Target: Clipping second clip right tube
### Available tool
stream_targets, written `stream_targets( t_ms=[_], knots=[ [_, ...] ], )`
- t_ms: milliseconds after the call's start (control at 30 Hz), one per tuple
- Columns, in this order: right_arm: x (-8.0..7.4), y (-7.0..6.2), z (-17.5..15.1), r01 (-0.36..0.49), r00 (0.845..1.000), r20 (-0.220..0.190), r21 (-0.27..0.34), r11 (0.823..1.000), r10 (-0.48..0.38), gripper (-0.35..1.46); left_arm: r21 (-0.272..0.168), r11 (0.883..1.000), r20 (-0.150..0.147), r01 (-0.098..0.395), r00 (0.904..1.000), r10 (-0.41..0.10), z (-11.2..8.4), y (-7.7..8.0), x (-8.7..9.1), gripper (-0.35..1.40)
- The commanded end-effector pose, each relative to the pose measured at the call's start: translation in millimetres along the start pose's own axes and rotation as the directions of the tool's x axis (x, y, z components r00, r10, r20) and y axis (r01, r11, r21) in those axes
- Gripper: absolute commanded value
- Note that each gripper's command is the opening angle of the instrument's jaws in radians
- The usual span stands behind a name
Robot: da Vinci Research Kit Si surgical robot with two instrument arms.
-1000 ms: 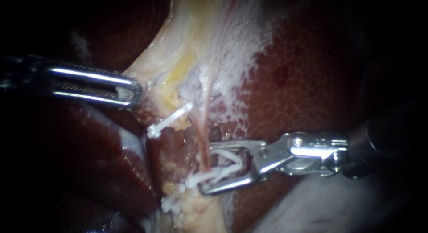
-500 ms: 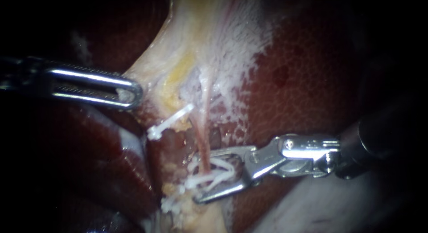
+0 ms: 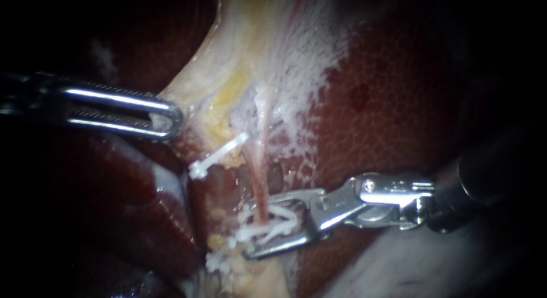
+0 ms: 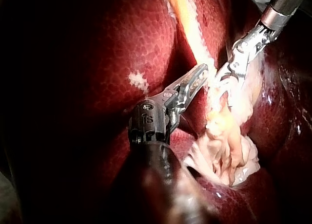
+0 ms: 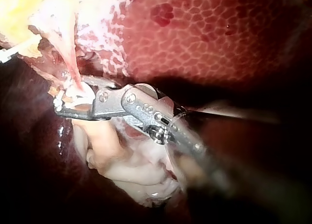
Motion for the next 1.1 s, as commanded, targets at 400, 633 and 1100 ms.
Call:
stream_targets(
  t_ms=[400, 633, 1100],
  knots=[
    [-0.1, -0.1, -0.4, -0.064, 0.998, 0.001, 0.009, 0.998, 0.064, -0.27, -0.001, 1.0, 0.0, 0.0, 1.0, 0.0, 0.0, 0.0, 0.0, -0.2],
    [0.0, 0.8, -1.0, -0.077, 0.997, 0.001, 0.011, 0.997, 0.077, -0.35, -0.001, 1.0, 0.0, 0.0, 1.0, 0.0, 0.1, 0.0, 0.0, -0.2],
    [-0.7, 0.8, -0.9, -0.085, 0.996, 0.003, 0.013, 0.996, 0.085, -0.35, -0.001, 1.0, 0.0, 0.0, 1.0, 0.0, 0.2, 0.2, 0.1, -0.2]
  ],
)
